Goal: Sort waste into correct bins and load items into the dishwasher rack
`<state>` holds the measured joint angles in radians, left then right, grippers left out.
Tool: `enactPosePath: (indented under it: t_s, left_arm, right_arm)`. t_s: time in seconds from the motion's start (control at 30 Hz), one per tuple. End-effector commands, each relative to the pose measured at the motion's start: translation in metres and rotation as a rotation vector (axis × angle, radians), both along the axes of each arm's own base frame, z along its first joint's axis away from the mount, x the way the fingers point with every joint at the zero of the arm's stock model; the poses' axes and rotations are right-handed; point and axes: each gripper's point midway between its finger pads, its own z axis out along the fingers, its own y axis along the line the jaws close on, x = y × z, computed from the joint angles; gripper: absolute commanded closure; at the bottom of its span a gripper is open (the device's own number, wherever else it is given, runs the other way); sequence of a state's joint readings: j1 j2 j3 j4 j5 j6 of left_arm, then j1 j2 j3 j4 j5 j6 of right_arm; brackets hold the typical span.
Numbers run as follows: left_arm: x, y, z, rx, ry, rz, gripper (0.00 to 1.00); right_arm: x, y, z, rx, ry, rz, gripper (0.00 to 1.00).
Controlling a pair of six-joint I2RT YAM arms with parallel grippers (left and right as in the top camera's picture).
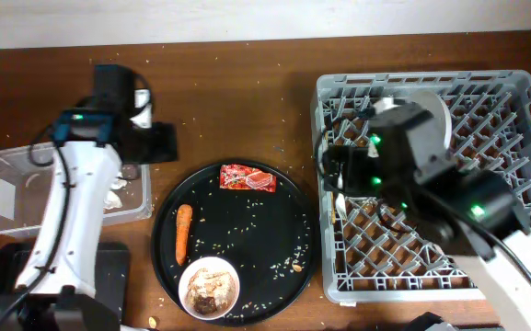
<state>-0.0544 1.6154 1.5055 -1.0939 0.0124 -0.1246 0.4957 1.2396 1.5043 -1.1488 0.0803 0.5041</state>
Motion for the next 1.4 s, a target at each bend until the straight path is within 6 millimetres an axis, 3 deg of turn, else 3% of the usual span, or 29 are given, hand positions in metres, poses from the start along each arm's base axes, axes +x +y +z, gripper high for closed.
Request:
enactPosePath:
  t_s: [0.0,0.07,0.13,0.2,0.33,0.4,0.43,0.5,0.53,0.57,0.63,0.7,0.77,0.8,0.87,0.93,0.97,1.0,1.03,1.07,1.1,1.13,1.17,1.2,1.3,1.37]
  left_arm:
    - [-0.014,-0.067,-0.032,0.012,0.08,-0.228,0.2]
    - [-0.014,-0.098,-0.056,0.019,0.122,-0.308,0.2]
    - [-0.014,-0.114,-0.073,0.027,0.15,-0.347,0.21]
    - [-0.011,-0.123,-0.107,0.035,0.214,-0.333,0.26]
    - [-0.006,-0.128,-0.158,0.031,0.294,-0.329,0.35]
    - [0.003,-0.131,-0.172,0.028,0.28,-0.328,0.42]
    - [0.008,-0.134,-0.177,0.025,0.266,-0.329,0.51]
    - [0.009,-0.134,-0.188,0.028,0.278,-0.329,0.55]
    - [0.007,-0.133,-0.194,0.03,0.292,-0.328,0.71]
    - [0.007,-0.134,-0.195,0.028,0.294,-0.329,0.99]
    - [0.007,-0.133,-0.177,0.028,0.294,-0.328,1.0]
    - [0.01,-0.127,-0.123,0.017,0.248,-0.312,1.0]
    - [0.01,-0.106,-0.067,0.004,0.176,-0.266,1.0]
    - [0.008,-0.073,-0.034,0.039,0.116,-0.195,1.0]
    - [0.008,0.023,0.011,0.105,0.01,0.064,1.0]
    - [-0.002,0.122,0.017,0.091,-0.006,0.359,1.0]
    - [-0.013,0.155,0.007,0.088,0.031,0.449,1.0]
    - [-0.019,0.167,0.003,0.086,0.052,0.483,1.0]
    - [-0.023,0.177,0.001,0.084,0.057,0.511,0.92]
    - [-0.021,0.175,0.002,0.035,0.044,0.511,0.13]
    - [-0.02,0.153,0.003,-0.079,0.055,0.465,0.01]
    - [-0.019,0.138,0.007,-0.143,0.058,0.41,0.05]
    - [-0.022,0.124,0.012,-0.165,0.071,0.346,0.23]
    - [-0.041,0.083,0.01,-0.162,0.177,0.255,0.29]
    - [-0.062,0.014,-0.032,-0.022,0.326,0.049,0.33]
    - [-0.071,-0.011,-0.065,0.054,0.35,0.0,0.4]
  right_arm:
    - [-0.01,0.017,0.0,-0.046,-0.014,0.22,0.01]
    - [-0.043,-0.026,0.028,-0.265,-0.168,0.16,0.01]
    - [-0.066,-0.046,0.04,-0.253,-0.255,0.089,0.01]
    - [-0.083,-0.062,0.055,-0.206,-0.333,0.068,0.01]
    - [-0.087,-0.066,0.058,-0.194,-0.348,0.065,0.01]
    - [-0.087,-0.065,0.058,-0.195,-0.347,0.065,0.01]
    - [-0.087,-0.065,0.058,-0.195,-0.347,0.065,0.01]
    - [-0.087,-0.065,0.058,-0.195,-0.347,0.065,0.01]
    - [-0.087,-0.065,0.058,-0.195,-0.347,0.065,0.01]
    - [-0.087,-0.065,0.058,-0.195,-0.347,0.065,0.01]
    - [-0.087,-0.065,0.058,-0.195,-0.347,0.065,0.01]
    - [-0.087,-0.065,0.058,-0.195,-0.347,0.065,0.01]
    - [-0.087,-0.065,0.058,-0.195,-0.347,0.065,0.01]
    - [-0.087,-0.065,0.058,-0.195,-0.347,0.065,0.01]
    - [-0.087,-0.065,0.058,-0.195,-0.347,0.065,0.01]
    - [-0.087,-0.065,0.058,-0.195,-0.347,0.065,0.01]
    - [-0.087,-0.065,0.058,-0.195,-0.347,0.065,0.01]
    - [-0.087,-0.065,0.058,-0.195,-0.347,0.065,0.01]
    - [-0.087,-0.065,0.058,-0.195,-0.347,0.065,0.01]
    - [-0.087,-0.065,0.058,-0.195,-0.347,0.065,0.01]
    - [-0.087,-0.065,0.058,-0.195,-0.347,0.065,0.01]
    - [-0.087,-0.065,0.058,-0.195,-0.347,0.065,0.01]
    - [-0.087,-0.065,0.058,-0.195,-0.347,0.065,0.01]
    - [-0.087,-0.065,0.058,-0.195,-0.347,0.065,0.01]
    - [-0.087,-0.065,0.058,-0.195,-0.347,0.065,0.01]
    - [-0.087,-0.065,0.058,-0.195,-0.347,0.065,0.01]
